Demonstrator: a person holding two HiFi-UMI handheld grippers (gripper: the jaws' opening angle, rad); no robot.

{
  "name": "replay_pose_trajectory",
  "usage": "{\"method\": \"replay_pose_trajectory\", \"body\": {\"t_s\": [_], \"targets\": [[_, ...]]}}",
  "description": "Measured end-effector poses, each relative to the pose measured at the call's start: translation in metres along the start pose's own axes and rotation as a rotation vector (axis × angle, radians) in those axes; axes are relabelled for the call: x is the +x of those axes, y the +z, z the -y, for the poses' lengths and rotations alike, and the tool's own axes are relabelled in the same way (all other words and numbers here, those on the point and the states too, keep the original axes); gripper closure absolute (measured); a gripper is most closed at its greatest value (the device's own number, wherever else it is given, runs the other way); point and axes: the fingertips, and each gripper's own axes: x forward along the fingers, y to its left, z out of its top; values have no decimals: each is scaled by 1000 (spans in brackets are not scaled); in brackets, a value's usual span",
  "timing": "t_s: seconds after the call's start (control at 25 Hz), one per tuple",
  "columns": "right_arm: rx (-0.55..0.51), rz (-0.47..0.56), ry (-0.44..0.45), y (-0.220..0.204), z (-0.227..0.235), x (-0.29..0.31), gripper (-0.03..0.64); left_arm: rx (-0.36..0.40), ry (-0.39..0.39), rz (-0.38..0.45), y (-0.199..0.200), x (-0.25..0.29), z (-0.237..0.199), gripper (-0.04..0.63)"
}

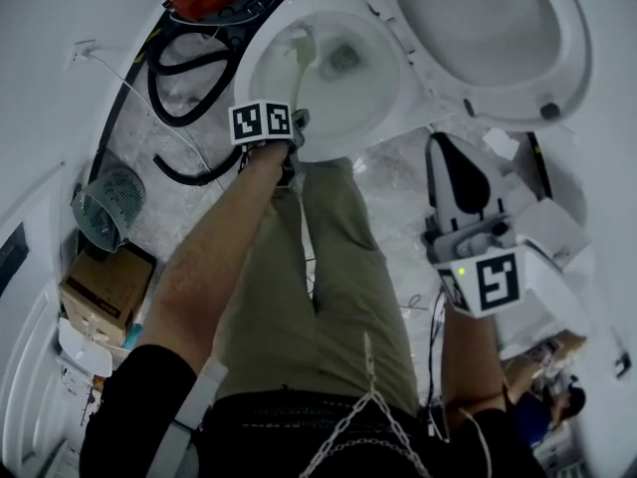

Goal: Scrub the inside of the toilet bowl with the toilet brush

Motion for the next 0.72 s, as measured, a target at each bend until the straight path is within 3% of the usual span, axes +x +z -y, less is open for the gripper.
{"method": "replay_pose_trajectory", "body": {"t_s": [0.16,0.28,0.44,0.72], "targets": [[11,-14,-9,-5,5,-3,615,46,19,-24,6,10,5,594],[75,-6,-29,-1,4,-2,615,77,42,-54,7,17,4,594],[37,-18,-29,-11,11,-10,614,120,68,-79,11,23,6,594],[97,-7,-52,-9,9,-14,615,222,99,-91,14,29,24,594]]}}
